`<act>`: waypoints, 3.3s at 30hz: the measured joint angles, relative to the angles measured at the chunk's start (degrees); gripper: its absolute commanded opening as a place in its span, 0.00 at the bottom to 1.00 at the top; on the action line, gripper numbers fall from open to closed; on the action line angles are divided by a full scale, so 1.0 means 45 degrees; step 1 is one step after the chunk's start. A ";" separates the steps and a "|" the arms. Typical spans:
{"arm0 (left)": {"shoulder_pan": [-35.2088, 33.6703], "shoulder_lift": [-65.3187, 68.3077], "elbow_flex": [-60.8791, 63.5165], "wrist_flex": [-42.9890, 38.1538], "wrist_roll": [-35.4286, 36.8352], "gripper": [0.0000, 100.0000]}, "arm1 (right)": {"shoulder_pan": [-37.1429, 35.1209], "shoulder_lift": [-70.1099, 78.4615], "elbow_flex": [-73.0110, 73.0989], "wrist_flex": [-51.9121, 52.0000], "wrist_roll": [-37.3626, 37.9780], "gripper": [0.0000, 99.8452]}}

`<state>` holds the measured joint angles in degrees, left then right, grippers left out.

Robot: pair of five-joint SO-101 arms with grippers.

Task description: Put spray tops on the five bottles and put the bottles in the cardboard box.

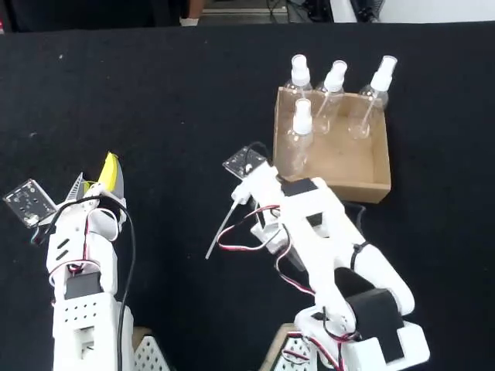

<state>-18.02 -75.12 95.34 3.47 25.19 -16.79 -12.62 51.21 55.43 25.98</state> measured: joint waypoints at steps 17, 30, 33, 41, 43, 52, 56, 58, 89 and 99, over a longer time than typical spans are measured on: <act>0.0000 0.0000 0.0000 0.0000 0.0000 0.23 | -0.0078 0.0000 0.0215 0.0176 -0.0586 0.02; 0.0000 0.0000 0.0000 0.0000 0.0000 0.23 | 0.1563 0.0000 0.0215 0.2403 0.2930 0.13; 0.0000 0.0000 0.0000 0.0000 0.0000 0.23 | 0.1719 0.0000 0.0215 0.2735 0.3243 0.29; 0.0000 0.0000 0.0000 0.0000 -0.0020 0.23 | 0.0274 -0.1621 0.0176 0.4357 0.2891 0.39; 0.0000 0.0000 0.0000 0.0000 -0.0020 0.23 | 0.0137 -0.2481 0.0156 0.4396 0.2540 0.38; 0.0000 0.0000 0.0000 0.0000 -0.0020 0.23 | 0.0098 -0.3438 0.0840 0.3516 0.2071 0.31; 0.0000 0.0000 0.0000 0.0000 -0.0020 0.23 | 0.0078 -0.3438 0.1993 0.2188 0.2071 0.31; 0.0000 0.0000 0.0000 0.0000 -0.0020 0.23 | 0.0078 -0.3438 0.2344 0.1641 0.2051 0.31; 0.6564 0.0313 -0.1934 0.5079 -0.5919 0.23 | 0.1524 -1.0471 0.1504 0.2344 -0.2188 0.01; 0.8010 0.6447 -0.5568 0.6623 -0.6076 0.23 | 0.1680 -1.4574 0.4181 0.1954 -0.2501 0.01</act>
<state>18.02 -46.11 70.29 33.27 -2.15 -9.23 -78.20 70.02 64.22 14.73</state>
